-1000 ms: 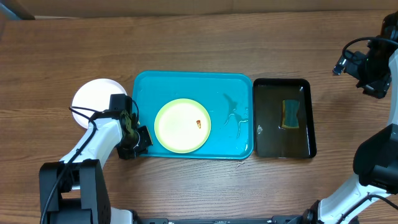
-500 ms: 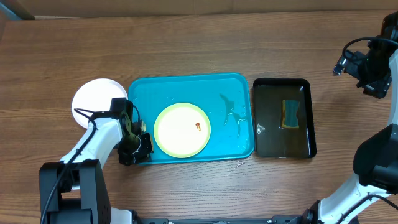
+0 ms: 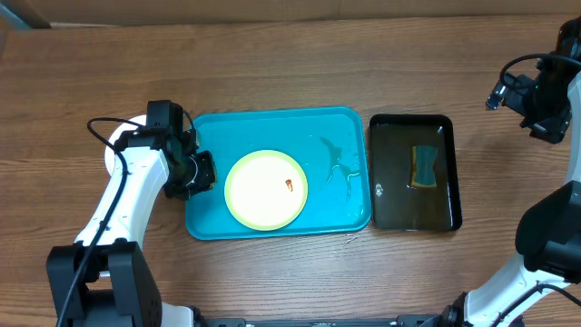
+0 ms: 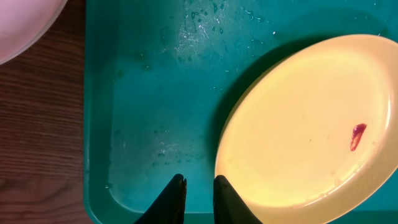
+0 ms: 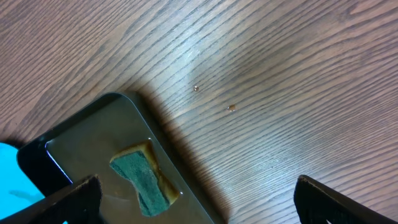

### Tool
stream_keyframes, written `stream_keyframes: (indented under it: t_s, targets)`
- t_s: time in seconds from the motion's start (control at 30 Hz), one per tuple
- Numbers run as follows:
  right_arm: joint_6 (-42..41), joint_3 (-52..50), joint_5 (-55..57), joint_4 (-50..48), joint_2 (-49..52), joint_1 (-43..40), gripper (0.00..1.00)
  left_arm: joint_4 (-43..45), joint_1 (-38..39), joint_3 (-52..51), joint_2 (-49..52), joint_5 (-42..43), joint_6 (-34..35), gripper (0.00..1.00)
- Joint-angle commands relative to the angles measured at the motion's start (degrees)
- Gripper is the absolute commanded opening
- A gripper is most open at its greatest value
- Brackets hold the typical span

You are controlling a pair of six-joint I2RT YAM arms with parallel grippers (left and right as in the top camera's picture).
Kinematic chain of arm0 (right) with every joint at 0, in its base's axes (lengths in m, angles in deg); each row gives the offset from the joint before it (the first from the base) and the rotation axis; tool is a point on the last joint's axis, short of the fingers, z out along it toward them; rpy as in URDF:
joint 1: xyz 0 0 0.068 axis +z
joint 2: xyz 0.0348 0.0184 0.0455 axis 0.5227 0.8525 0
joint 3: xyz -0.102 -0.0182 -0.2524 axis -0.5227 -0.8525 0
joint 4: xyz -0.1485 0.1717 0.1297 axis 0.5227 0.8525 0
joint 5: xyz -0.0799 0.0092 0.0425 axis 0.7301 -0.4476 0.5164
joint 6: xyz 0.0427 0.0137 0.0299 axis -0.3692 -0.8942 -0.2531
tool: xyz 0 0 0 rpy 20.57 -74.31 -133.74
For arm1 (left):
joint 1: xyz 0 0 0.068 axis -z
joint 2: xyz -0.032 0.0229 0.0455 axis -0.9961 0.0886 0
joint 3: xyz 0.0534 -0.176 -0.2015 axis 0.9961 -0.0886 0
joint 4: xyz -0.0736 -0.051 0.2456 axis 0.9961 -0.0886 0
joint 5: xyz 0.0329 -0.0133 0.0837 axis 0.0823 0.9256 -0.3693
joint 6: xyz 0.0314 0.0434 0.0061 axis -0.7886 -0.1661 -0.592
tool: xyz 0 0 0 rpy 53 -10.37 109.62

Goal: Clean dirty plates on tray and stack at the side

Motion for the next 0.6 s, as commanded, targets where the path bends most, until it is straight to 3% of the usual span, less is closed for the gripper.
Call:
stream_keyframes:
  t_s: [0.0, 0.1, 0.2, 0.23, 0.27, 0.33, 0.4, 0.43, 0.57]
  targets:
    - [-0.09, 0.79, 0.11, -1.75, -0.81, -0.26, 1.00, 1.11, 0.35, -0.35, 0.52, -1.86, 2.01, 0.17]
    - [-2.82, 0.79, -4.59, -7.91, -0.81, -0.24, 1.00, 2.23, 0.33, -0.66, 0.52, -5.53, 2.36, 0.14]
    - [-4.81, 0.87, -19.34, -3.61, -0.83, -0.26, 1.00, 4.26, 0.33, -0.74, 0.52, -6.03, 2.38, 0.13]
    - [-4.33, 0.85, -24.26, -2.84, -0.83, -0.17, 0.95, 4.87, 0.33, -0.74, 0.52, -6.03, 2.38, 0.15]
    - [-2.54, 0.85, -27.93, -2.08, -0.83, 0.35, 0.86, 5.33, 0.33, -0.74, 0.52, -6.05, 2.38, 0.22]
    - [3.15, 0.87, -31.91, 0.59, -1.07, 2.67, 0.58, 5.86, 0.37, -0.76, 0.52, -6.03, 2.38, 0.24]
    - [6.43, 0.87, -30.03, 4.74, -1.42, 6.67, 0.15, 6.51, 0.37, -1.03, 0.52, -6.08, 2.14, 0.06]
    - [7.26, 0.85, -28.52, 6.82, -1.44, 8.94, 0.04, 6.78, 0.37, -1.25, 0.52, -6.27, 2.16, 0.04]
    - [7.37, -0.02, -19.93, 14.01, -1.46, 20.11, 0.04, 8.24, 0.37, -2.29, 0.52, -6.27, 0.96, 0.04]
